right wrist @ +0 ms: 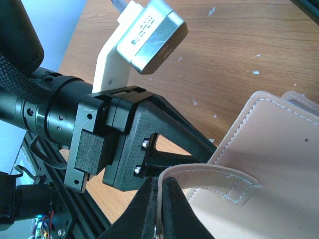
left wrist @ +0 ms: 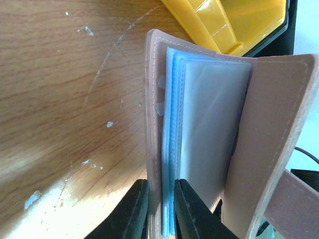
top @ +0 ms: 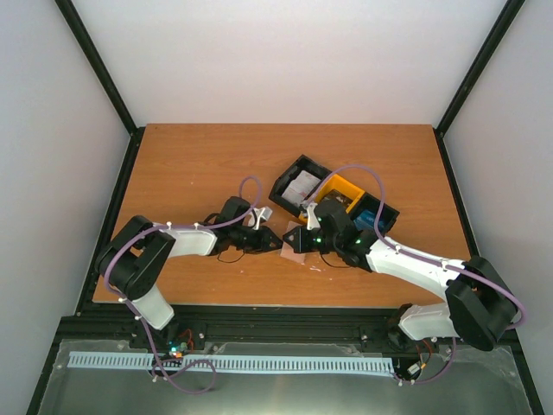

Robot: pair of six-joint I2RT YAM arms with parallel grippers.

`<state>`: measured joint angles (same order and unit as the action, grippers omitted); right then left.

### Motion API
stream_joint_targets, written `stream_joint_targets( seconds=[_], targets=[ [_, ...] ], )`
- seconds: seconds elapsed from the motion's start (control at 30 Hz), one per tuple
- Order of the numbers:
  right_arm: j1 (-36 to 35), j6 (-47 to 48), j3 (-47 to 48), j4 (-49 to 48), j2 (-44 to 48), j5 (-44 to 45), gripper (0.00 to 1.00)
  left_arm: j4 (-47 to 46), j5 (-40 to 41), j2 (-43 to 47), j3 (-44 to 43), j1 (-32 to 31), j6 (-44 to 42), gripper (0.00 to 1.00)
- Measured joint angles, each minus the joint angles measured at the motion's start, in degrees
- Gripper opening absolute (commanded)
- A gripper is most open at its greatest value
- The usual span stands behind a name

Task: Put the credit cards into the card holder
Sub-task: Open the card holder at the center of the board.

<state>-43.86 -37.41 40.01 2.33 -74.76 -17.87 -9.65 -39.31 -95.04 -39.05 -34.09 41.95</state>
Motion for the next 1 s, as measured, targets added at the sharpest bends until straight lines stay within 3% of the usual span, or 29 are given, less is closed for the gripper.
stream_joint_targets(
  seconds=[0.1,0.33,0.67,1.0],
  targets=[
    [0.17,-0.13,0.00,-0.09,0.02,-0.37,0.03,-0.50,-0.37,0.00,-0.02,-0.02,0.37,0.01],
    [0.44,-0.17,-0.24,-0.09,0.04,-0.17,0.04,-1.03,-1.01,0.61,-0.09,-0.04,0.87,0.01],
    [0.57,-0.26,1.03,9.38,-0.87,10.27,0.43,4.35,7.28,8.02,0.33,-0.07,0.50,0.00],
    [0.00,-0.81,8.31,21.22,-3.10,22.01,0.49,7.50,11.04,9.20,1.84,-0.07,0.52,0.01]
  ],
)
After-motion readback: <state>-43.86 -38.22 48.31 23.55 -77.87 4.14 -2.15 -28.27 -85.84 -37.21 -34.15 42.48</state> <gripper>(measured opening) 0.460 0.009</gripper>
